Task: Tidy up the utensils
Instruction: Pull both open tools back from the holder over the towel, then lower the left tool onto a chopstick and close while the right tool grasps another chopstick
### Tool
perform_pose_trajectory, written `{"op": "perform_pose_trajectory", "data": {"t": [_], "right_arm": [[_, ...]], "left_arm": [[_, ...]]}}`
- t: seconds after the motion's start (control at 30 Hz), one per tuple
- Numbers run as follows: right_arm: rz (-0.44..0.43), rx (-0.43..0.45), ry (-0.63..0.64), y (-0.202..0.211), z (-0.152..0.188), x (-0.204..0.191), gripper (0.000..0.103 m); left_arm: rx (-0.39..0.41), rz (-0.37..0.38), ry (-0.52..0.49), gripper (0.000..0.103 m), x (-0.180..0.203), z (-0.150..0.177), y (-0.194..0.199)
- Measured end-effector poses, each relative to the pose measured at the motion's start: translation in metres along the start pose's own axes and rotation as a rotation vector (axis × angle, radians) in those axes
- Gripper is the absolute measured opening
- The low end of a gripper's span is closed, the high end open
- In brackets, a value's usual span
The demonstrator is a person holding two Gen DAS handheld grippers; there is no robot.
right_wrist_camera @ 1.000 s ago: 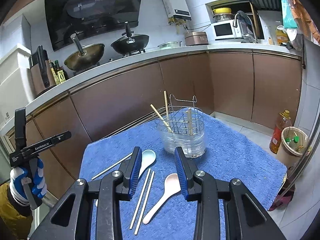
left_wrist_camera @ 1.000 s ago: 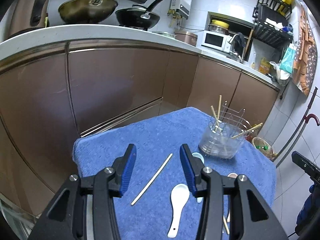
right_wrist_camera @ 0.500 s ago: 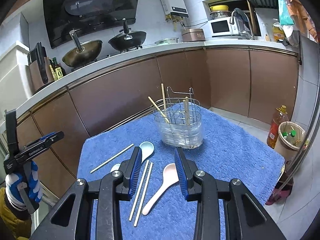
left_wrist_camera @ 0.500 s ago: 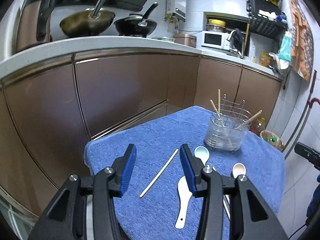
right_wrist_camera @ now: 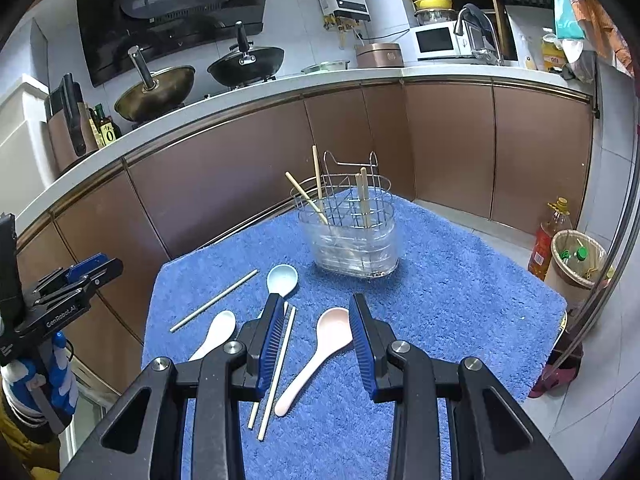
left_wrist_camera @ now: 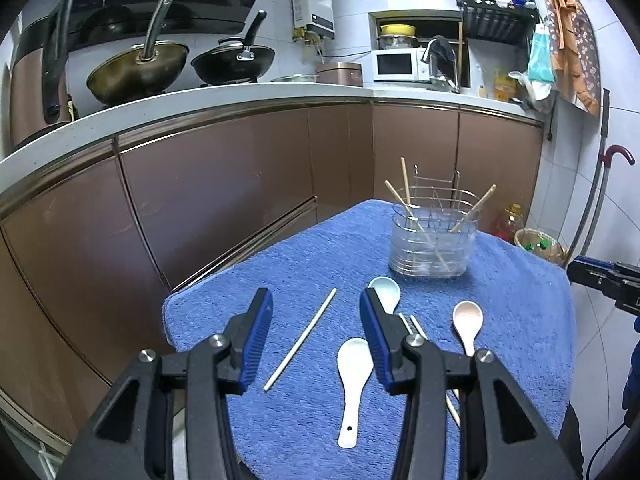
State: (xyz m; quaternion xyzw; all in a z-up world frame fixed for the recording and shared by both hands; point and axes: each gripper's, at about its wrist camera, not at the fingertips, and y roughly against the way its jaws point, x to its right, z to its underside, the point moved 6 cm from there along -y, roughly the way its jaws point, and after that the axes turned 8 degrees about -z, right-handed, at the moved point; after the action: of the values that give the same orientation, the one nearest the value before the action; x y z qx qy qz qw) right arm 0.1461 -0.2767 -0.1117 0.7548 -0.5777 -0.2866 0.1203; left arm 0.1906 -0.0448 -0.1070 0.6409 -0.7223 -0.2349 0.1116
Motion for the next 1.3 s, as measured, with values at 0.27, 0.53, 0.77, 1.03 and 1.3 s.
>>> {"op": "perform_pose_trajectory", "data": {"t": [0.27, 0.53, 0.77, 1.03, 1.3], "right_arm": [[0.012, -0.046, 0.005, -0.014, 0.005, 0.002, 0.032], [0.005, -0.146, 0.023, -0.044, 0.013, -0.005, 0.032], [-0.012, -0.296, 0.052, -0.086, 0.019, -0.012, 0.026], [-0.075, -0.496, 0.066, -0.162, 0.026, -0.021, 0.013], [-0.049, -0.665, 0.039, -0.224, 0.037, -0.011, 0.01]], "left_arm": [[-0.038, 0.03, -0.006, 0.043, 0.005, 0.004, -0.02], [-0.117, 0.079, 0.005, 0.043, 0.007, 0.019, -0.047], [-0.241, 0.17, 0.053, 0.043, 0.005, 0.029, -0.08], [-0.309, 0.17, 0.065, 0.043, -0.008, 0.034, -0.116], [-0.417, 0.22, 0.011, 0.043, -0.007, 0.036, -0.163]]}}
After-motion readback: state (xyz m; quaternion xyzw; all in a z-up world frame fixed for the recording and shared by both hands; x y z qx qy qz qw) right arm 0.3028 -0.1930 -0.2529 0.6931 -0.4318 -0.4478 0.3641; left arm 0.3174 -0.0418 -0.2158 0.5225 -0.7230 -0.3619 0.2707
